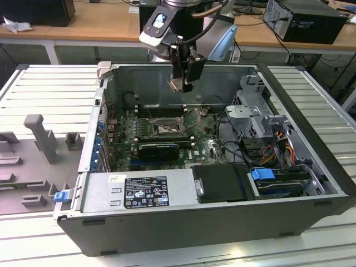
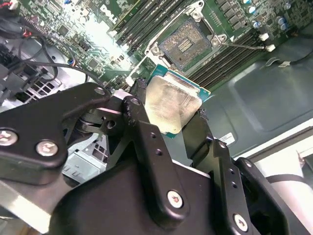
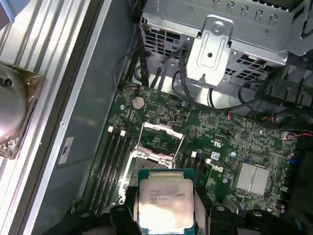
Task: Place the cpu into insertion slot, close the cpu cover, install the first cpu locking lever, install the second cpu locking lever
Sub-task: 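Place the cpu into insertion slot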
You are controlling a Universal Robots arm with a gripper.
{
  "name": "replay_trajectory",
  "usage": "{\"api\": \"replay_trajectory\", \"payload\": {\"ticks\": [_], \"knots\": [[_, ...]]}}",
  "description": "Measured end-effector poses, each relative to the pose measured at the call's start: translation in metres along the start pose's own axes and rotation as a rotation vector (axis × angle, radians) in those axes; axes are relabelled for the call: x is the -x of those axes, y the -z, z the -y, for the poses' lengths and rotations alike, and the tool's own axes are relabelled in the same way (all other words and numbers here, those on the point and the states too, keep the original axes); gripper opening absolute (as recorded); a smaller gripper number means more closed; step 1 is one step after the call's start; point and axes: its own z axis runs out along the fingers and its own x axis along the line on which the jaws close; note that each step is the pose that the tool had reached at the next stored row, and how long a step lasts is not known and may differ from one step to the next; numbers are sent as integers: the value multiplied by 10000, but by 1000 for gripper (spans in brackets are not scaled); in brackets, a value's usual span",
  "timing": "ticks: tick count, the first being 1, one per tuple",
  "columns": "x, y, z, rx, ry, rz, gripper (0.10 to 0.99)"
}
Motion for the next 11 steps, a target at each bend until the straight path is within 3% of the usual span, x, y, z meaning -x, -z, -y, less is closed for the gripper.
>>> {"api": "replay_trajectory", "payload": {"ticks": [11], "knots": [[0, -5, 0, 32, -1563, 139, 541]]}}
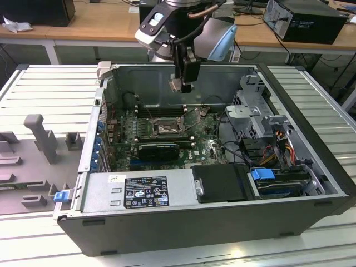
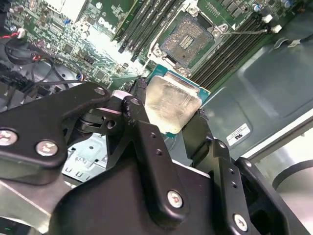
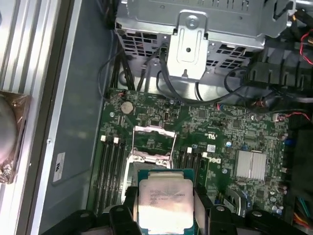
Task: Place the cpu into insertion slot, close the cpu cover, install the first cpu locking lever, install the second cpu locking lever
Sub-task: 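Place the cpu into insertion slot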
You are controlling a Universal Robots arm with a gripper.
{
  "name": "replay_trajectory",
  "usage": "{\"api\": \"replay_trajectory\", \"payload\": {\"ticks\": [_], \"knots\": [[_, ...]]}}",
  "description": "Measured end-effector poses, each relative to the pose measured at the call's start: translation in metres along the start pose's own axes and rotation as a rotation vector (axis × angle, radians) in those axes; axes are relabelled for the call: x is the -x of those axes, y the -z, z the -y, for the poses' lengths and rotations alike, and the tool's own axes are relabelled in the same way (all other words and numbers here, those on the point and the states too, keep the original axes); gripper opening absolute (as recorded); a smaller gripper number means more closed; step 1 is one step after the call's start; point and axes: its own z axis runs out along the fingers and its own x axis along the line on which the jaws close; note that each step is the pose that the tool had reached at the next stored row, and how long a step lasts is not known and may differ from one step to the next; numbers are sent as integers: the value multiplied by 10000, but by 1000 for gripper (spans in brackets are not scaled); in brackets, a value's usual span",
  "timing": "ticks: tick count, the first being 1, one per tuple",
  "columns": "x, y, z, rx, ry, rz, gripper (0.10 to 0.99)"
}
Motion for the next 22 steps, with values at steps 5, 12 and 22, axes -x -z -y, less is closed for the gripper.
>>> {"api": "replay_trajectory", "payload": {"ticks": [5, 12, 22], "knots": [[0, -2, 0, 15, -768, 69, 541], [0, -5, 0, 32, -1612, 144, 541], [0, -17, 5, 69, -3473, 311, 541]]}}
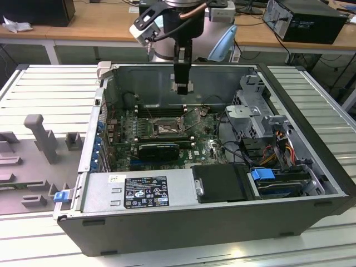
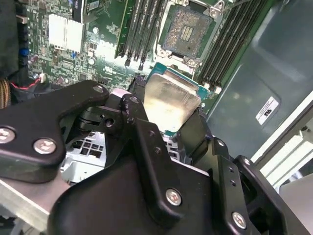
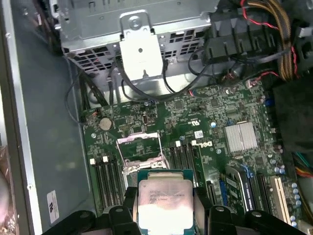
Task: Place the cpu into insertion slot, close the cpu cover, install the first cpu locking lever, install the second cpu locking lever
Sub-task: 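Place the cpu into insertion slot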
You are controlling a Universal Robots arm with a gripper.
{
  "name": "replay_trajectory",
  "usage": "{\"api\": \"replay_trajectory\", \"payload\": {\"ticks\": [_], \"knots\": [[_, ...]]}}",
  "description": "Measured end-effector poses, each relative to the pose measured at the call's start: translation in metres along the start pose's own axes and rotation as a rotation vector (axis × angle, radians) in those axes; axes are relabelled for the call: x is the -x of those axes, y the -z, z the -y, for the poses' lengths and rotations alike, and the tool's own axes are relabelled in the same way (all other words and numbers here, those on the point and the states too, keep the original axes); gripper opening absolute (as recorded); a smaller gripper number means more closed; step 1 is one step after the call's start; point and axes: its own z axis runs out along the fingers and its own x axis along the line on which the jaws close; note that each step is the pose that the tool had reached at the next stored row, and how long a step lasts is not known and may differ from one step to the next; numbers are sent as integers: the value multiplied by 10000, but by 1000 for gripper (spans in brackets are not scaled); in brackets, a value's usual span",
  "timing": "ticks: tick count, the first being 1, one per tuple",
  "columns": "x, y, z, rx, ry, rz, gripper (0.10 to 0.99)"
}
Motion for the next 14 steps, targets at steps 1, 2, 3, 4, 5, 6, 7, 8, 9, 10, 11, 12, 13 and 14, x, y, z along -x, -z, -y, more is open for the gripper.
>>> {"api": "replay_trajectory", "payload": {"ticks": [1, 2, 3, 4, 5, 6, 7, 8, 9, 10, 11, 12, 13, 14], "knots": [[2, -5, 7, 0, 17, 0, 541], [2, -10, 9, -4, 240, -19, 541], [2, -12, 10, -9, 492, -42, 541], [2, -14, 10, -12, 680, -61, 541], [2, -17, 10, -16, 876, -79, 541], [2, -23, 11, -25, 1247, -111, 541], [3, -34, 13, -42, 1538, -137, 541], [4, -39, 18, -52, 1672, -143, 541], [5, -44, 19, -53, 1686, -146, 541], [6, -46, 19, -54, 1685, -146, 541], [6, -53, 20, -53, 1684, -148, 541], [7, -69, 21, -53, 1684, -148, 541], [7, -74, 21, -54, 1685, -146, 541], [7, -81, 19, -55, 1707, -147, 541]]}}
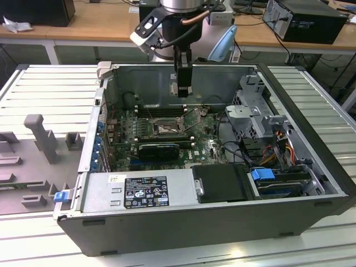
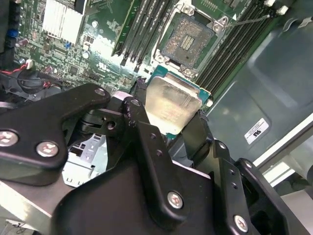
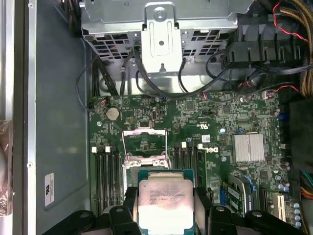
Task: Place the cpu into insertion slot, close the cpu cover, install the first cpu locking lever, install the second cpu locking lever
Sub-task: 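Place the cpu into insertion slot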
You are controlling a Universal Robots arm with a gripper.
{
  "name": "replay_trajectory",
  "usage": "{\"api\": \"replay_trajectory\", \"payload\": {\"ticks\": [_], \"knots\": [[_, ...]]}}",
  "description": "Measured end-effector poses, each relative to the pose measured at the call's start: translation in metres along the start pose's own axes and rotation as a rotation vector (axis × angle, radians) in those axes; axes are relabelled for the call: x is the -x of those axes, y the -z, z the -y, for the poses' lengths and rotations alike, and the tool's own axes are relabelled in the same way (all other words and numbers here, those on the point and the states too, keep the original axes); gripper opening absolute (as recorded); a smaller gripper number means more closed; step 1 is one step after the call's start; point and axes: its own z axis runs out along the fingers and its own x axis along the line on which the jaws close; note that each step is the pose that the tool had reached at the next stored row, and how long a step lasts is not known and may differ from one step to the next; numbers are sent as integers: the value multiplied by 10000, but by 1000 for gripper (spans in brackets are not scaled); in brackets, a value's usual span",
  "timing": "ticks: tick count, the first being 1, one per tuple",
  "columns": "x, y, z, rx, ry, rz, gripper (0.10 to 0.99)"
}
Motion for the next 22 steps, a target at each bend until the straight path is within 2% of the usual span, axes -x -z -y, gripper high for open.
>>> {"api": "replay_trajectory", "payload": {"ticks": [5, 10, 15, 22], "knots": [[0, -37, 18, -13, 683, -65, 541], [3, -147, 51, -13, 685, -69, 541], [10, -194, 59, -14, 681, -86, 541], [13, -311, 95, -13, 683, -85, 541]]}}
